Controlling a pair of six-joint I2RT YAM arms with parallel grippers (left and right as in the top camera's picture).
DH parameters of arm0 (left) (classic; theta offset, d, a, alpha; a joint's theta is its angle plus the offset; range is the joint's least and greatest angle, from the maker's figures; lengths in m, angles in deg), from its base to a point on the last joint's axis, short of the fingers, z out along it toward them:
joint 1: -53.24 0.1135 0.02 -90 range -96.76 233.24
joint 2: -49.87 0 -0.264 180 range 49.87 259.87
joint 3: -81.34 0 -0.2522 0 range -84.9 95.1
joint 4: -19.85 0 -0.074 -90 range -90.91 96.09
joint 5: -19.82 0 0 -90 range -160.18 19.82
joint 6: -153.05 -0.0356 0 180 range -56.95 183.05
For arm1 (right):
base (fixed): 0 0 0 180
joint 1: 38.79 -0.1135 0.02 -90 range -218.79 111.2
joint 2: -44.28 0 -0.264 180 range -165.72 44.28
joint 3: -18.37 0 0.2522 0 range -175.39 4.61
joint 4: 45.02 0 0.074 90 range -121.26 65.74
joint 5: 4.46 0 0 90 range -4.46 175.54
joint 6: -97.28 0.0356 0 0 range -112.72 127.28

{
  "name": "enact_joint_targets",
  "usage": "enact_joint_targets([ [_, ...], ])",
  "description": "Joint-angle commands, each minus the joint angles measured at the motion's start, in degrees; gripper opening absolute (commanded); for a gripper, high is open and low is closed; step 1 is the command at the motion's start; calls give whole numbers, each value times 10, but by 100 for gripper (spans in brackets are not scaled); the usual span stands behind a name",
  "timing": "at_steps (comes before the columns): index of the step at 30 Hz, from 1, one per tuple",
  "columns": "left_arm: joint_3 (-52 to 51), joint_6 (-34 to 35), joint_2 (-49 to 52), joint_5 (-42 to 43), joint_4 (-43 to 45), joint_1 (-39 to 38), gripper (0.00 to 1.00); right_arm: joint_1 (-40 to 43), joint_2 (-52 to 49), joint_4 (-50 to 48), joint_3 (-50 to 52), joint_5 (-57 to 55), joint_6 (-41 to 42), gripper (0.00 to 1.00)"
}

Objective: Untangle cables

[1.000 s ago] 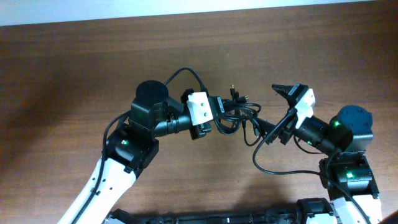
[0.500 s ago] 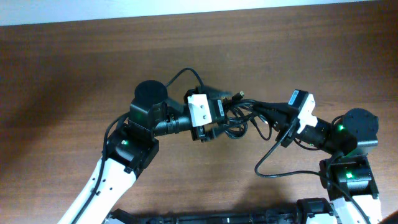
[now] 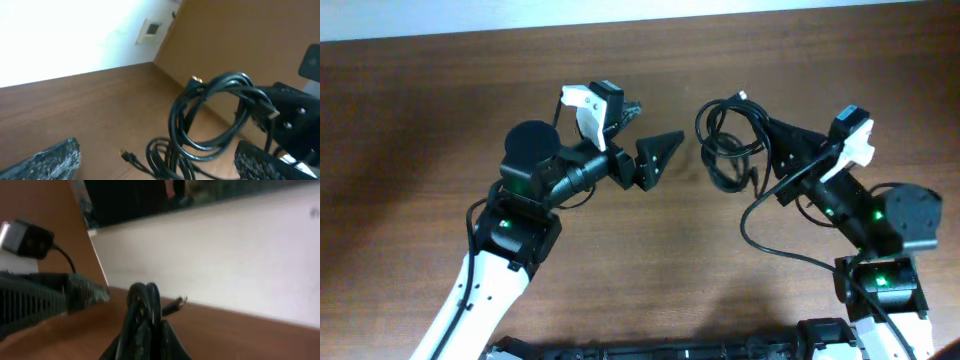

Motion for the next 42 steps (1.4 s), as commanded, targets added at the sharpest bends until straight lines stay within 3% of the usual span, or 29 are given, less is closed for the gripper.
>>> enact_joint_targets([
  [1,5,9,-7,35,10,-1,93,1,4,-42,-5,7,7,4],
  [5,5,26,-4,35,19,-5,95,1,4,-102,-5,6,7,4],
  [9,5,158,7,35,57,-6,79,1,4,-167,-5,5,7,4],
  [17,5,275,75,33,179,-83,80,1,4,-192,-5,-20,-2,4],
  [21,5,289,75,15,188,-102,70,1,4,-194,-5,-25,-2,4],
  [30,5,292,96,-72,205,-163,64,1,4,-213,-5,17,-1,4],
  [33,5,292,111,-76,227,-163,53,1,4,-212,-5,92,-2,4],
  [38,5,320,111,-86,231,-163,23,1,4,-176,-5,124,-2,4],
  [41,5,320,111,-86,231,-163,20,1,4,-176,-5,124,-2,4],
  [42,5,319,111,-86,231,-163,14,1,4,-176,-5,124,-2,4],
])
